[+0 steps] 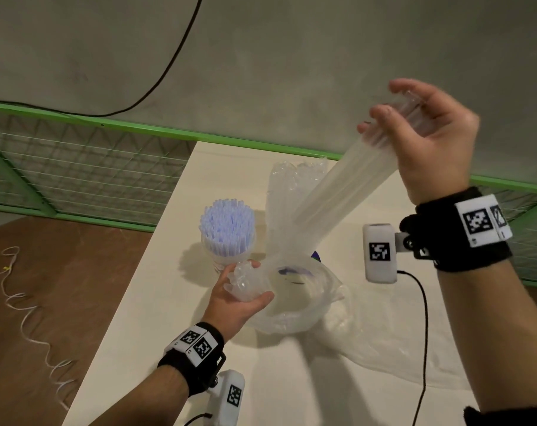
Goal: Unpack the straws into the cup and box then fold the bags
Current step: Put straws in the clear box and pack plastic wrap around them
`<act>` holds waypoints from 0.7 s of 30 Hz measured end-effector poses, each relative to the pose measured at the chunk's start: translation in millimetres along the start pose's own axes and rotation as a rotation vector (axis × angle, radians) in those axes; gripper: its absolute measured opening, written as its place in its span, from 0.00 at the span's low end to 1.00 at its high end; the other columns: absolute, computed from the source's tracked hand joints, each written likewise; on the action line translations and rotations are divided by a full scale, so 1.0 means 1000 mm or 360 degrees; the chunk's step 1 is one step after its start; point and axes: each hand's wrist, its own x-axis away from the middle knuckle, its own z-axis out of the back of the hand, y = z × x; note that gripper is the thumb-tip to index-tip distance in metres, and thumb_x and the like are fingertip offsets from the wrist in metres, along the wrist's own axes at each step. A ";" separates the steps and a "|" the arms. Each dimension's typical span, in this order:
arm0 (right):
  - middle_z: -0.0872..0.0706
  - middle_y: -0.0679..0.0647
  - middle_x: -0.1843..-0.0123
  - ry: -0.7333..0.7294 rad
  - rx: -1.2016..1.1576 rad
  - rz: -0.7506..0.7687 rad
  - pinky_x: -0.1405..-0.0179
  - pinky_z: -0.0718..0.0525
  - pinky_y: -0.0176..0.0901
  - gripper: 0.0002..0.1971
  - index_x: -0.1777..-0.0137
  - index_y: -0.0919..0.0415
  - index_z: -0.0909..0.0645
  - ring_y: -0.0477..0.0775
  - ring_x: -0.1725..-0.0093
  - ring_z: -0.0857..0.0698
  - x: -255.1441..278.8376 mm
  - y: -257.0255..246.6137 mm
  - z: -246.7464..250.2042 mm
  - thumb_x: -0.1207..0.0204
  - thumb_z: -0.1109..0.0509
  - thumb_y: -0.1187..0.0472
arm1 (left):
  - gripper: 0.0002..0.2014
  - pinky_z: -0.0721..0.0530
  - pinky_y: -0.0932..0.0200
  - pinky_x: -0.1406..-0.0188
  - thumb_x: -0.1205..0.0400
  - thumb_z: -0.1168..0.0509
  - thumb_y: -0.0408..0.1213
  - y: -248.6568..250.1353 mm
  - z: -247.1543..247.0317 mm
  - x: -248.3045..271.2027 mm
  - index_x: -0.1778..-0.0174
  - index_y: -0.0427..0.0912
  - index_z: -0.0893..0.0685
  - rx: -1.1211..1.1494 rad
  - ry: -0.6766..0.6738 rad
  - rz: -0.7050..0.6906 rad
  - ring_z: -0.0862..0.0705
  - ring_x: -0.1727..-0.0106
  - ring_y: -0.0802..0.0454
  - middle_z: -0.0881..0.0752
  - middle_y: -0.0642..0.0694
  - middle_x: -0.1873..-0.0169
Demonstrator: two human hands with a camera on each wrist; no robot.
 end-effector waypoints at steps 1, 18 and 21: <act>0.13 0.64 0.57 -0.0010 0.0039 -0.0037 0.55 0.09 0.55 0.17 0.38 0.74 0.18 0.69 0.57 0.09 -0.004 0.005 0.001 0.25 0.24 0.71 | 0.27 0.15 0.63 0.51 0.37 0.16 0.41 0.000 0.000 0.000 0.43 0.59 0.15 0.0016 0.0002 0.0008 0.10 0.51 0.47 0.12 0.43 0.46; 0.10 0.55 0.54 -0.0496 0.0303 -0.0176 0.48 0.10 0.56 0.13 0.40 0.57 0.16 0.56 0.55 0.08 -0.020 0.079 -0.020 0.23 0.25 0.64 | 0.26 0.13 0.64 0.53 0.33 0.16 0.30 0.001 0.003 0.004 0.41 0.51 0.15 0.0127 0.0016 0.0047 0.10 0.49 0.53 0.10 0.53 0.50; 0.10 0.46 0.51 -0.0636 0.0744 0.0011 0.43 0.15 0.39 0.11 0.41 0.51 0.15 0.44 0.52 0.12 -0.007 0.089 -0.025 0.23 0.25 0.57 | 0.27 0.13 0.64 0.53 0.36 0.16 0.35 0.001 0.002 0.005 0.42 0.52 0.15 0.0150 0.0023 0.0053 0.10 0.49 0.53 0.10 0.53 0.49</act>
